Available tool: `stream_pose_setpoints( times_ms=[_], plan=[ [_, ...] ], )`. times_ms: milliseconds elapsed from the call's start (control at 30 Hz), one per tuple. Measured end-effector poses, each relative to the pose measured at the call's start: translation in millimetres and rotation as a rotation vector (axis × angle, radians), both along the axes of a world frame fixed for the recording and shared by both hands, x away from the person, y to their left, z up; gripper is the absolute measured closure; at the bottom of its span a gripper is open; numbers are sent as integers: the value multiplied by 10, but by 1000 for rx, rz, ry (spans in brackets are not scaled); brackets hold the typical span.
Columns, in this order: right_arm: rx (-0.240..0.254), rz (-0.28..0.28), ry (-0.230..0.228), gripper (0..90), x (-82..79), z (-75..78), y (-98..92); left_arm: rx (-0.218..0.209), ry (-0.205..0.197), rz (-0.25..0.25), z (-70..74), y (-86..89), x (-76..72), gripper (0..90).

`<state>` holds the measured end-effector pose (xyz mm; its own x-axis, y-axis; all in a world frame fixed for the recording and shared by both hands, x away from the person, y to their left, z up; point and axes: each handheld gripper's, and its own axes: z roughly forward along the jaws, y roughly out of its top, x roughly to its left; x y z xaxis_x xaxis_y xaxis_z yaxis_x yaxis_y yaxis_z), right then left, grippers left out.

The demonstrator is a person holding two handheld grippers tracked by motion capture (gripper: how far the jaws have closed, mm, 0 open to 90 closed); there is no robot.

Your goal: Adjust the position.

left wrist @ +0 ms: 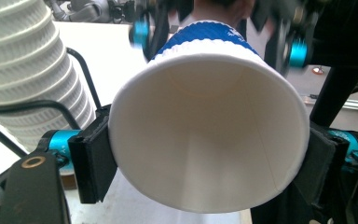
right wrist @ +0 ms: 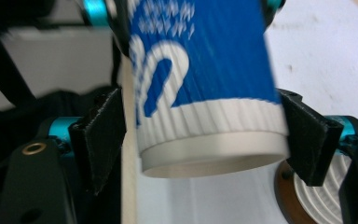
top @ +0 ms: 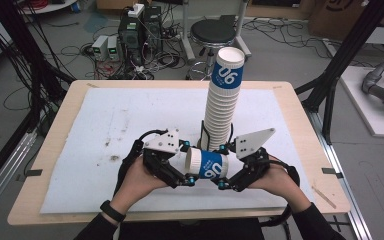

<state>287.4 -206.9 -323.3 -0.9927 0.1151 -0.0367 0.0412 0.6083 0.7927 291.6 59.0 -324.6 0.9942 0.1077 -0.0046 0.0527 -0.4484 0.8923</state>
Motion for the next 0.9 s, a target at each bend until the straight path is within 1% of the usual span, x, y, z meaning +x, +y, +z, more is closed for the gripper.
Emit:
stream_pose_setpoints(
  times_ms=[33,67,100,133,200,267,300,367,400,433,467,500,567,600,667,700,733,800,833,900],
  plan=[
    [-21,0,-10,250,-2,-18,24,-3,2,-7,9,-2,-4,207],
    [-29,4,-12,284,0,-26,39,-3,-3,-6,20,0,-13,208],
    [-18,8,-8,292,1,-22,30,-11,-1,-5,26,6,-17,203],
    [-18,8,-8,292,1,-22,30,-33,4,-6,28,12,-18,203],
    [3,17,0,294,14,-12,13,-83,17,4,24,19,-19,177],
    [23,27,9,294,35,-10,-6,-118,20,9,15,26,-19,160],
    [36,28,18,294,43,-9,-15,-140,23,18,6,30,-18,145],
    [77,24,36,295,68,-8,-59,-168,29,34,-1,43,-18,99],
    [101,20,46,295,82,-5,-83,-183,29,38,-3,44,-15,97],
    [118,18,55,295,96,-2,-100,-197,38,43,-2,49,-9,87],
    [143,19,78,295,111,0,-118,-213,49,45,-2,53,-1,81],
    [162,24,85,296,116,2,-128,-227,56,46,-3,55,5,81],
    [181,25,93,296,111,-7,-130,-249,68,38,-6,53,20,81],
    [181,31,94,296,113,-14,-124,-256,78,30,-8,45,30,81],
    [172,34,88,295,105,-27,-100,-253,91,11,-9,29,46,91],
    [174,38,87,295,100,-34,-93,-263,95,-8,-9,36,49,116],
    [174,31,85,298,95,-39,-91,-275,91,-10,-8,42,48,173],
    [181,30,88,297,99,-50,-96,-263,90,-8,5,38,50,181],
    [179,28,89,297,98,-52,-95,-247,80,-9,16,38,50,189],
    [169,29,77,295,91,-56,-95,-211,72,-15,46,35,44,206]
  ],
)
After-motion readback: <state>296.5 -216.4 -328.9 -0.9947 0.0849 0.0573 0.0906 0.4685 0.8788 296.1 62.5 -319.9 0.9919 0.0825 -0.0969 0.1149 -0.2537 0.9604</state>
